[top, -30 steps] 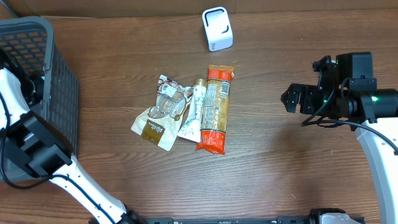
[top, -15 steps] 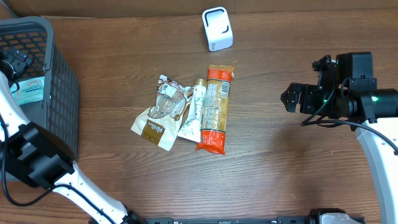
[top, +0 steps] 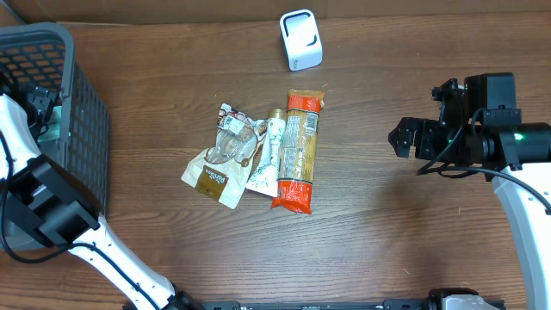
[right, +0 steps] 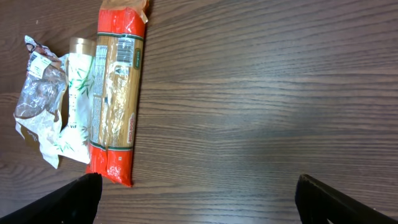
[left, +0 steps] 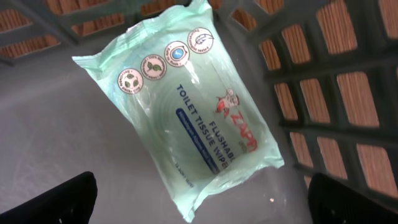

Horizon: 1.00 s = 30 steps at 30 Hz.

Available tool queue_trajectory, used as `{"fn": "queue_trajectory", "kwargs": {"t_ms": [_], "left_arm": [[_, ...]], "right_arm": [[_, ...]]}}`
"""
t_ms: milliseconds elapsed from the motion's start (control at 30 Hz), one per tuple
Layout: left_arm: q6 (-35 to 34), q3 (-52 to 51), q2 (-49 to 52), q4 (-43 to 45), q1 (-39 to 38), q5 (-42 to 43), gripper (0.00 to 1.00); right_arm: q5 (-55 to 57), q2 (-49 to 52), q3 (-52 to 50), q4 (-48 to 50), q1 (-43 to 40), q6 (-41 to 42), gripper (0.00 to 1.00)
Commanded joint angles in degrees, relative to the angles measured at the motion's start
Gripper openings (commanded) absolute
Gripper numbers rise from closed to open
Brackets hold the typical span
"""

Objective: Scan the item barcode

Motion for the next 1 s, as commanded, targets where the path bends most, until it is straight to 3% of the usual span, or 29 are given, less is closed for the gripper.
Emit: {"fn": "queue_trajectory", "kwargs": {"t_ms": [0, 333, 367, 433, 533, 667, 833, 933, 967], "left_arm": [[-3.23, -0.33, 2.29, 0.59, 0.2, -1.68, 1.0], [-2.49, -0.57, 7.85, 0.37, 0.2, -2.89, 1.0], [-2.05, -0.57, 8.0, 0.37, 0.2, -2.82, 0.95], [-0.92, -0.57, 8.09, 0.37, 0.11, -2.82, 0.76], [1.6, -0.57, 8.09, 0.31, -0.07, -2.84, 0.36], [1.79, -0.61, 8.11, -1.53, -0.07, -3.08, 0.24], [2.89, -1.03, 8.2, -3.17, -0.07, -2.43, 0.23], [10.16, 0.26, 8.02, -3.32, -0.07, 2.93, 0.28], [16.15, 2.1, 7.91, -3.98, -0.07, 7.65, 0.36]], "right_arm": [[-0.48, -0.07, -0.26, -0.2, 0.28, 0.2, 1.0], [-0.48, -0.07, -0.26, -1.42, 0.28, 0.2, 1.0], [-0.48, -0.07, -0.26, -1.44, 0.28, 0.2, 1.0], [-0.48, -0.07, -0.26, -1.46, 0.28, 0.2, 1.0], [-0.48, -0.07, -0.26, -1.42, 0.28, 0.2, 1.0], [-0.5, -0.07, -0.26, -1.42, 0.28, 0.2, 1.0], [-0.92, -0.07, -0.26, -1.4, 0.28, 0.2, 1.0], [-0.94, -0.07, -0.26, -1.18, 0.28, 0.2, 1.0], [-0.94, -0.07, -0.26, -0.94, 0.28, 0.2, 1.0]]}}
